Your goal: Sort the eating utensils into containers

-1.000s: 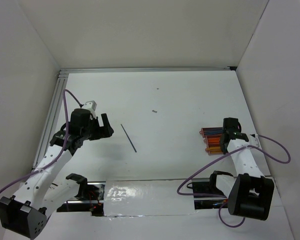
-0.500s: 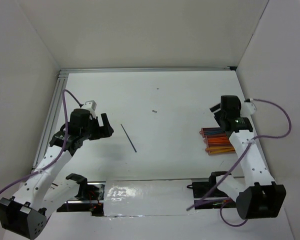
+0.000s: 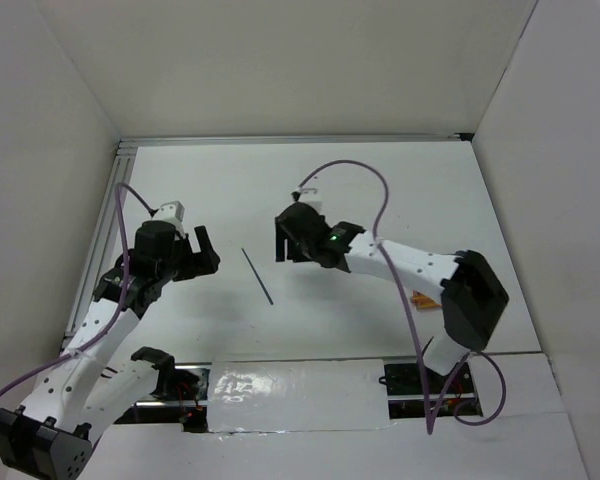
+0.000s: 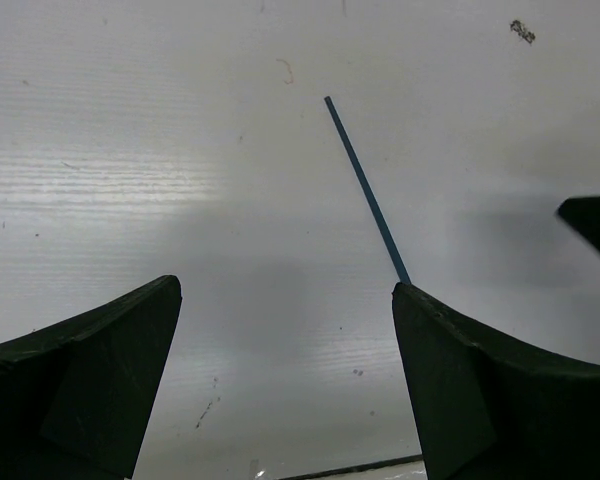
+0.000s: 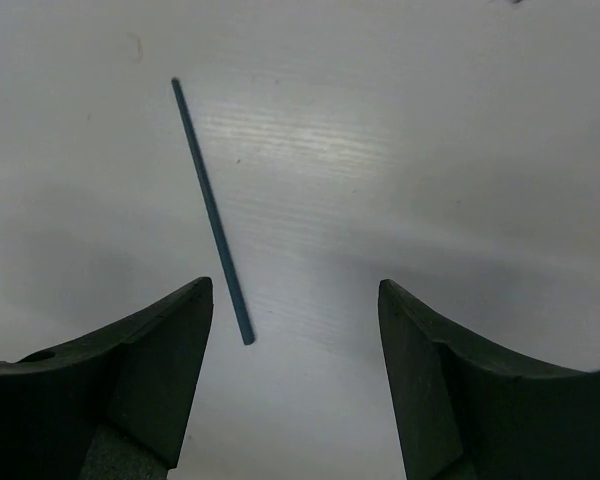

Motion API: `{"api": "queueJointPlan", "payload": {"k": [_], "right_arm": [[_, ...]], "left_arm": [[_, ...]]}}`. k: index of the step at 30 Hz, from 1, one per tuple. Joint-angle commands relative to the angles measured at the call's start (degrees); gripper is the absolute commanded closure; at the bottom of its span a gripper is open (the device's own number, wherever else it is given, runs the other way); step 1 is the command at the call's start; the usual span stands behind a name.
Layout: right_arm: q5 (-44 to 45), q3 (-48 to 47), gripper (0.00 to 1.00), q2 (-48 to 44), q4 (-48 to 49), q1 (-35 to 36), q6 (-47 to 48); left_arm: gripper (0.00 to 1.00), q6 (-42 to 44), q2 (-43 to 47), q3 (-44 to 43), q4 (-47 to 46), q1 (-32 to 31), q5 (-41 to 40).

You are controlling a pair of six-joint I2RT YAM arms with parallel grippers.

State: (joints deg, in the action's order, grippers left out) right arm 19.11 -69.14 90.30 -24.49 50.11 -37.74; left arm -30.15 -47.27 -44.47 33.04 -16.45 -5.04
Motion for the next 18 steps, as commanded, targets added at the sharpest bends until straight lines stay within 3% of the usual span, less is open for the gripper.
{"api": "queueJointPlan", "payload": {"k": [1, 8, 10, 18], "right_arm": [[-1.36, -5.64, 0.27, 5.64, 4.28, 3.85, 3.72], [-4.26, -12.40, 0.34, 17.62, 4.28, 7.98, 6.80], [-4.26, -13.11, 0.43, 21.03, 3.75, 8.43, 7.68], [-4.79, -15.22, 0.45, 28.69, 2.52, 8.69, 8.47]], "left_arm": [[0.00, -2.54, 1.21, -1.06, 1.50, -0.08, -4.54], [0.00, -5.62, 2.61, -1.50, 4.40, 0.01, -7.35], [0.00, -6.41, 2.97, -1.67, 5.11, -0.08, -8.40], [0.00, -8.43, 4.98, -1.59, 7.22, 0.01, -14.38]]}}
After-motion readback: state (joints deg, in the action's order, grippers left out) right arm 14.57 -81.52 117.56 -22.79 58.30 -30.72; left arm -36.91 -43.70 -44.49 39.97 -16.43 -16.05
